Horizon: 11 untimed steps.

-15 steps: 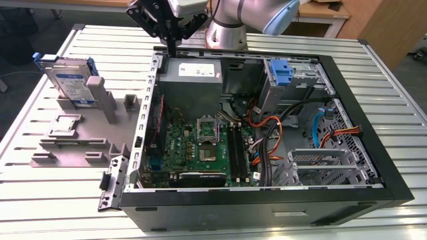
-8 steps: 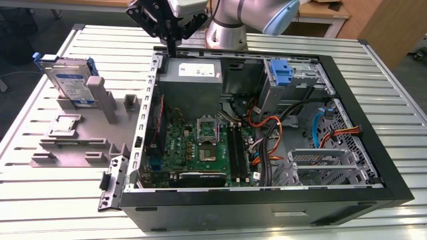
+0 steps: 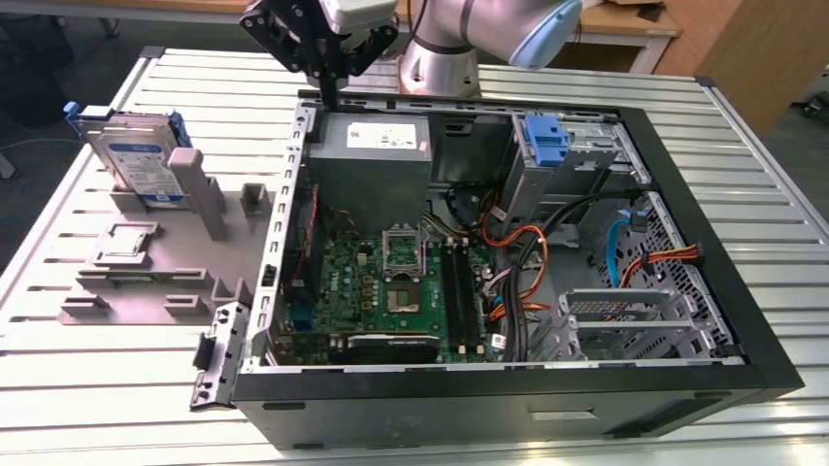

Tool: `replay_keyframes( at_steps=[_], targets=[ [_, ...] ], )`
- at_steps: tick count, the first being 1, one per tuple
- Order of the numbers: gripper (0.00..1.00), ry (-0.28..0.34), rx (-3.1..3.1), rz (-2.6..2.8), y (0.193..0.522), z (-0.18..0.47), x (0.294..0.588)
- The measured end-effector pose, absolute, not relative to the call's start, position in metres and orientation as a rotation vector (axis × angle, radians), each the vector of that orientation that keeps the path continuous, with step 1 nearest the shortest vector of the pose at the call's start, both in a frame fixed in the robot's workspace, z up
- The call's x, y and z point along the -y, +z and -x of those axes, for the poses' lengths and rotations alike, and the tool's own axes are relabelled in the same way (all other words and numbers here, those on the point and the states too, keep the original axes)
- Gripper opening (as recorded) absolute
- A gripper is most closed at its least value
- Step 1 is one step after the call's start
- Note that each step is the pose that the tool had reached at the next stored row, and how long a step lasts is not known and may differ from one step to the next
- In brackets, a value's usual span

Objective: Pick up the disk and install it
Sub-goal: 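Reach for the disk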

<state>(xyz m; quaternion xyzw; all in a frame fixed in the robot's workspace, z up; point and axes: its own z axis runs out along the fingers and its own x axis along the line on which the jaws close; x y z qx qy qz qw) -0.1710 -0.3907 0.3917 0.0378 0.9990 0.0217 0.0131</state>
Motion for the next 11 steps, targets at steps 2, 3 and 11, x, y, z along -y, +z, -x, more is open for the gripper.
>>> replay_keyframes(
  at_steps=[2, 3, 11],
  targets=[
    [0.10, 0.068, -3.113, -0.118, 0.3916, 0.1733, 0.3907],
    [0.10, 0.068, -3.112, -0.118, 0.3916, 0.1742, 0.3907],
    [0.10, 0.068, -3.112, -0.118, 0.3916, 0.1814, 0.3906]
  ],
)
